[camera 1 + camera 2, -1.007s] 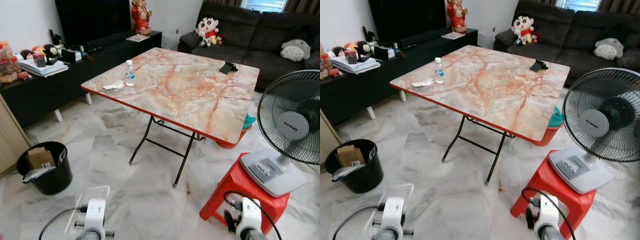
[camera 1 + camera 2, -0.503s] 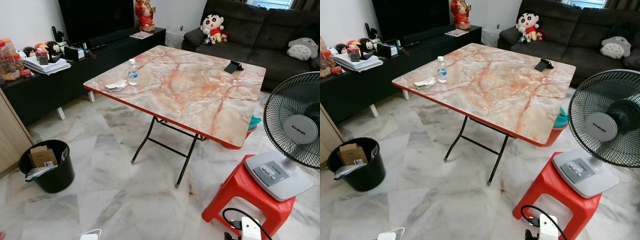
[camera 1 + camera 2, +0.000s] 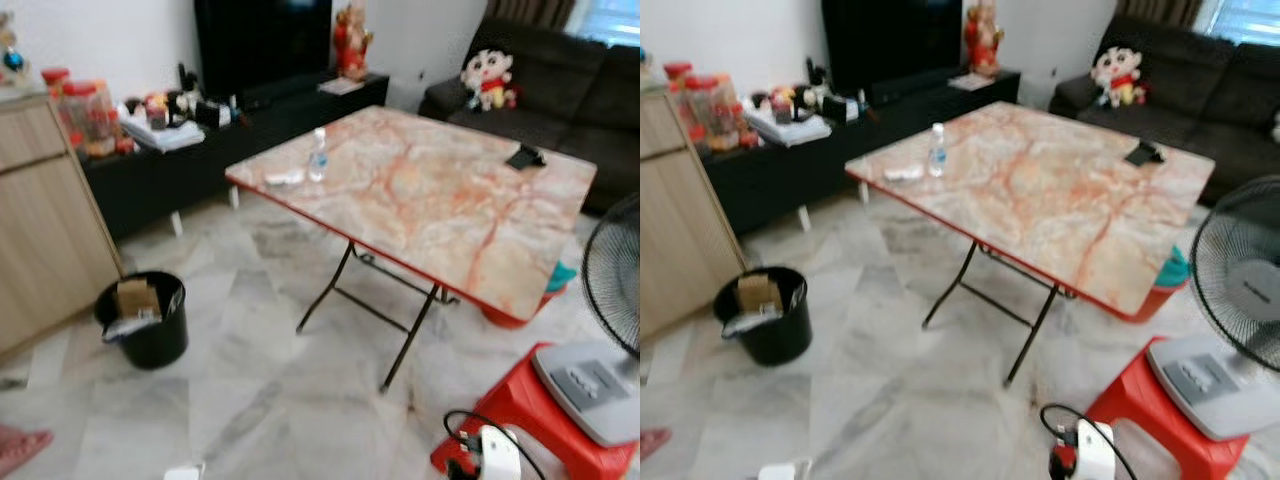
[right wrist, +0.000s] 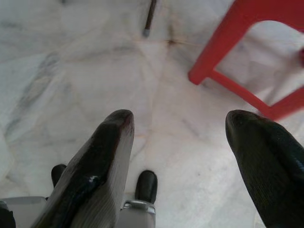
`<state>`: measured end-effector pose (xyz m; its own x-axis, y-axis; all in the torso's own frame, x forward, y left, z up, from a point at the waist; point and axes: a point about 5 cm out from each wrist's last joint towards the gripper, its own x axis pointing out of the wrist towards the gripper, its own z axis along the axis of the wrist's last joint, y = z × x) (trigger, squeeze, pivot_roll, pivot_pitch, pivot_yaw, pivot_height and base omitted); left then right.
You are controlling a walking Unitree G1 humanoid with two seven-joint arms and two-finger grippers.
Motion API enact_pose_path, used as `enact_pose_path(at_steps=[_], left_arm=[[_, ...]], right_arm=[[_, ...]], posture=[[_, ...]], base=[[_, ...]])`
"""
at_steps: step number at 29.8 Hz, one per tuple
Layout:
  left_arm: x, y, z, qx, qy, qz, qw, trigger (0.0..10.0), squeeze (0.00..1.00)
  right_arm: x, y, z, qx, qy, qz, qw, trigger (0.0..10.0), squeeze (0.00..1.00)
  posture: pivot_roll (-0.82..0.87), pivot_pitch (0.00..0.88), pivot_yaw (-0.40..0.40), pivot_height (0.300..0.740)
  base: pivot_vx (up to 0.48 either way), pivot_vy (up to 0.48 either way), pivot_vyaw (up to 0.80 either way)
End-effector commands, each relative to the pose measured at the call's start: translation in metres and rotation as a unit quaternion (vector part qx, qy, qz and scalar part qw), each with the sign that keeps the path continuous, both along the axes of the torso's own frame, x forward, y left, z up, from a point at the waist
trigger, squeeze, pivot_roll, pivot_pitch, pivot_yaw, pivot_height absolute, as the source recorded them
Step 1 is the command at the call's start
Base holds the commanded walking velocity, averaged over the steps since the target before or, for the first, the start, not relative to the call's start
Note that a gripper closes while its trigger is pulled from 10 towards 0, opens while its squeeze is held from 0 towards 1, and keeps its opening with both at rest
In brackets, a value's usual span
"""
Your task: Picking trash to rubbish bin
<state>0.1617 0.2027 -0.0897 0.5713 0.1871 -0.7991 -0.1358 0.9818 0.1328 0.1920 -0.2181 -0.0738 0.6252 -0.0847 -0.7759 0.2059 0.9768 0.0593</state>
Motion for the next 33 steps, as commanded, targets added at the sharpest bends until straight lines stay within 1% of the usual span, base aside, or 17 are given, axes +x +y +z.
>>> enact_pose_path(at_steps=[1, 10, 17, 19, 33], left_arm=[[-0.0008, -0.0033, -0.0011, -0.002, 0.005, -0.002, 1.000, 10.0, 0.00], [0.0012, -0.0053, -0.0005, 0.001, 0.002, -0.010, 1.000, 10.0, 0.00], [0.0023, -0.0072, -0.0003, 0.000, 0.001, -0.011, 1.000, 10.0, 0.00], [0.0021, -0.0073, -0.0004, 0.000, 0.001, -0.012, 1.000, 10.0, 0.00], [-0.0014, -0.0079, -0.0019, -0.001, 0.005, -0.008, 1.000, 10.0, 0.00]], right_arm=[[0.0009, -0.0054, 0.0017, -0.009, -0.002, 0.000, 1.000, 10.0, 0.00], [0.0041, -0.0042, 0.0032, -0.008, -0.009, -0.004, 1.000, 10.0, 0.00], [0.0038, -0.0042, 0.0029, -0.007, -0.005, 0.000, 1.000, 10.0, 0.00], [0.0046, -0.0045, 0.0036, -0.012, -0.008, 0.006, 1.000, 10.0, 0.00], [0.0047, -0.0033, 0.0033, -0.010, -0.008, 0.008, 1.000, 10.0, 0.00]], posture=[[-0.01, 0.015, -0.073, 0.740], [-0.01, 0.012, -0.077, 0.740], [-0.01, 0.008, -0.080, 0.740], [-0.01, 0.012, -0.080, 0.740], [-0.01, 0.008, -0.084, 0.740]], base=[[0.364, 0.000, 0.00], [0.306, 0.000, 0.80], [0.307, 0.000, 0.00], [0.292, 0.000, 0.60], [0.299, 0.000, 0.80]])
